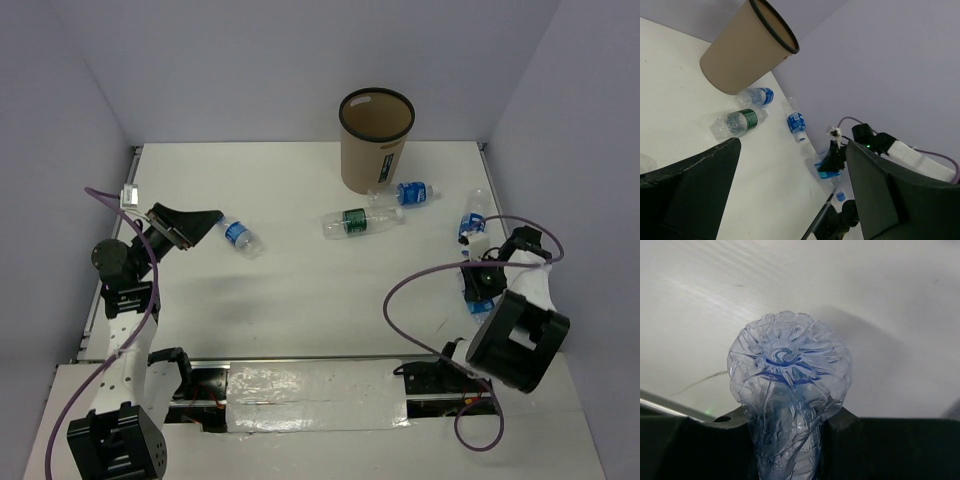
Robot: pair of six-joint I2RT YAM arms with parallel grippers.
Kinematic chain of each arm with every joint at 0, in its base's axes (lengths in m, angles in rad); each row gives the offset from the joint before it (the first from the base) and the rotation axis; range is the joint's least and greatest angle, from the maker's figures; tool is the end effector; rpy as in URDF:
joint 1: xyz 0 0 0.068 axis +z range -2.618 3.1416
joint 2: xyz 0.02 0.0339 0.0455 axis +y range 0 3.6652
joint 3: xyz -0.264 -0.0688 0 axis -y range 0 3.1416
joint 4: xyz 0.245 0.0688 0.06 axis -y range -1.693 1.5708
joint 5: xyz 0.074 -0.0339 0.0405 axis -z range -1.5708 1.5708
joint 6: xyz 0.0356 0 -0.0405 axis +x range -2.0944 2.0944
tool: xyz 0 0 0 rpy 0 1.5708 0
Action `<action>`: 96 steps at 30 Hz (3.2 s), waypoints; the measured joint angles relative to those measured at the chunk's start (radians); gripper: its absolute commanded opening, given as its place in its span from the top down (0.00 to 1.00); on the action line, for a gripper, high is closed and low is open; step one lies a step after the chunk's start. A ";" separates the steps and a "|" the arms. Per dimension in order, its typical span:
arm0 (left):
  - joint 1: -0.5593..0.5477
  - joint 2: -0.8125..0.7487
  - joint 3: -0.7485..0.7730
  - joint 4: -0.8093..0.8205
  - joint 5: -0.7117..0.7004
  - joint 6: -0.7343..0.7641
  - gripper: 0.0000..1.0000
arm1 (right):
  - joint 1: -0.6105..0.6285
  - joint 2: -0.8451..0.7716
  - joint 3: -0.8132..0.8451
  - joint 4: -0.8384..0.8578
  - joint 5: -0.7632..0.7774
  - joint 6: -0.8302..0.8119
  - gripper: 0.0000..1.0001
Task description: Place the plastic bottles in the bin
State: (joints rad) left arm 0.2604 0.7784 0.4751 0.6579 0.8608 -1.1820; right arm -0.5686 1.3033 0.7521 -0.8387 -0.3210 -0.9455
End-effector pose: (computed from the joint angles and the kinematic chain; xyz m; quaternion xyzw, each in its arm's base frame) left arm 0.1760 0.0189 0.3167 -0.0856 0.6160 -0.5452 0.5621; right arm 0.1828 -0.1035 0.1849 -0.1984 0.9630 0.0545 0.1741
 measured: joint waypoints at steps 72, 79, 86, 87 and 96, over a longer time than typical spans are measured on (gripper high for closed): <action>-0.508 0.888 0.792 -1.232 -1.145 0.182 0.01 | 0.479 -0.142 0.297 0.618 -0.932 0.856 0.00; -0.507 1.049 0.840 -1.316 -1.159 0.158 0.04 | 0.472 -0.249 0.220 0.504 -0.990 0.742 0.00; -0.505 1.100 0.887 -1.312 -1.137 0.166 0.26 | 0.467 -0.298 0.142 0.537 -1.035 0.746 0.00; -0.504 1.105 0.887 -1.306 -1.127 0.174 0.35 | 0.465 -0.298 0.131 0.539 -1.042 0.747 0.00; -0.500 1.091 0.868 -1.217 -0.950 0.267 1.00 | 0.418 -0.295 0.150 0.347 -1.118 0.562 0.00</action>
State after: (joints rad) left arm -0.2394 1.8694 1.3430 -0.5594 -0.0895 -0.9154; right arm -0.1501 1.0080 0.9016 -0.4915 -1.4387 -0.3832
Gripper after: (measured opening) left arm 0.331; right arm 0.994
